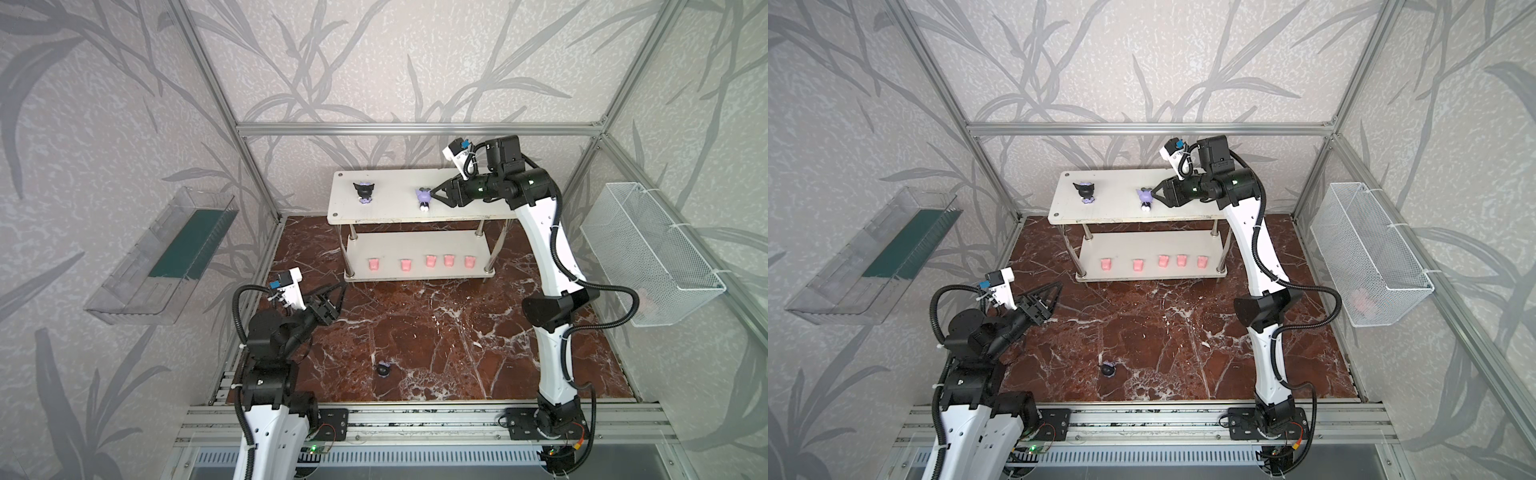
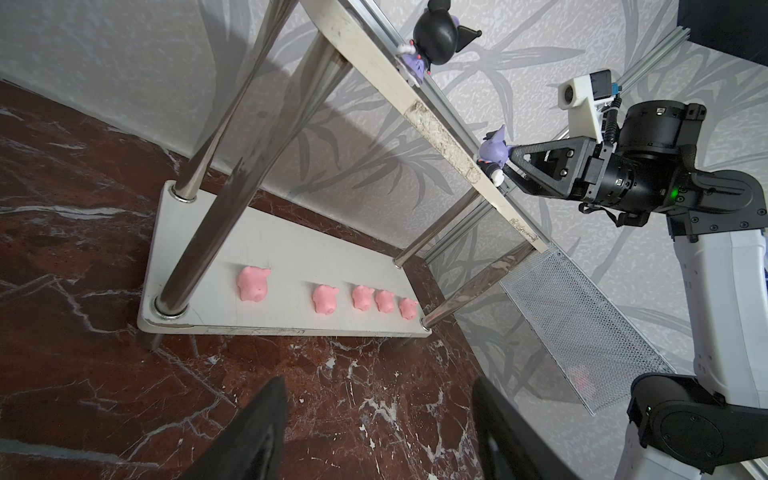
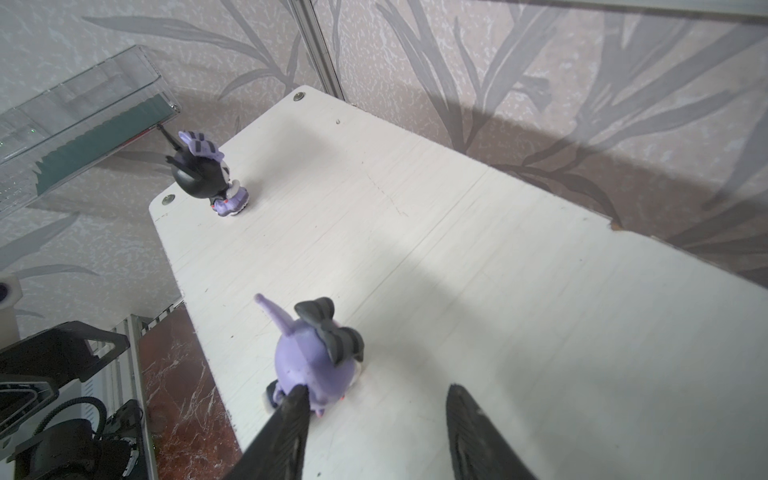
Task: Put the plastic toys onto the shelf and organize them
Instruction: 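Open the right gripper and hold it just above the placed purple figure, then withdraw the right gripper from the top board and swing it down toward the floor figure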
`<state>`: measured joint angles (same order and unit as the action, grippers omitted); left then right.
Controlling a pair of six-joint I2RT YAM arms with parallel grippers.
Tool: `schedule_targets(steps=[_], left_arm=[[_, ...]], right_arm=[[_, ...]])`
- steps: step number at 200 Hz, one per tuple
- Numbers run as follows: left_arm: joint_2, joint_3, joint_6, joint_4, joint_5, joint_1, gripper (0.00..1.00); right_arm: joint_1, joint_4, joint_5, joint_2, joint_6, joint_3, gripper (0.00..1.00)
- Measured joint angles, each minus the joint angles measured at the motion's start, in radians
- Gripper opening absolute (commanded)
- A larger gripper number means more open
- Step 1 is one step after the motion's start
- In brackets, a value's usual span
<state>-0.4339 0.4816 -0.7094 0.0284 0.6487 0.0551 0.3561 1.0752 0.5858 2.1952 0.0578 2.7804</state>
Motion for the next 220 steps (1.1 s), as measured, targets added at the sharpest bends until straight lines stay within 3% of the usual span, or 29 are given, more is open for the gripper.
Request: schedule_targets(steps=[15, 55, 116, 140, 160, 184, 220], left_arm=[[0.000, 0.000, 0.001, 0.000, 0.000, 0.000, 0.72], [0.000, 0.000, -0.005, -0.009, 0.008, 0.000, 0.99], [0.035, 0.008, 0.024, 0.020, 0.003, -0.003, 0.99], [0.035, 0.052, 0.082, 0.137, -0.039, -0.038, 0.99], [0.035, 0.081, 0.112, 0.216, -0.106, -0.120, 0.97], [0.027, 0.090, 0.135, 0.306, -0.238, -0.288, 0.96], [-0.044, 0.090, 0.138, 0.381, -0.444, -0.517, 0.95]], right_arm=[[0.000, 0.003, 0.019, 0.000, 0.002, 0.000, 0.54], [0.000, 0.001, 0.084, -0.044, 0.021, -0.063, 0.55], [0.000, -0.063, 0.068, -0.357, 0.048, -0.373, 0.55], [0.014, -0.149, 0.008, -0.588, 0.050, -0.638, 0.58], [0.049, -0.251, -0.055, -0.819, 0.041, -0.925, 0.61], [0.138, -0.341, -0.115, -1.065, 0.015, -1.223, 0.62], [0.332, -0.431, -0.245, -1.275, -0.035, -1.571, 0.63]])
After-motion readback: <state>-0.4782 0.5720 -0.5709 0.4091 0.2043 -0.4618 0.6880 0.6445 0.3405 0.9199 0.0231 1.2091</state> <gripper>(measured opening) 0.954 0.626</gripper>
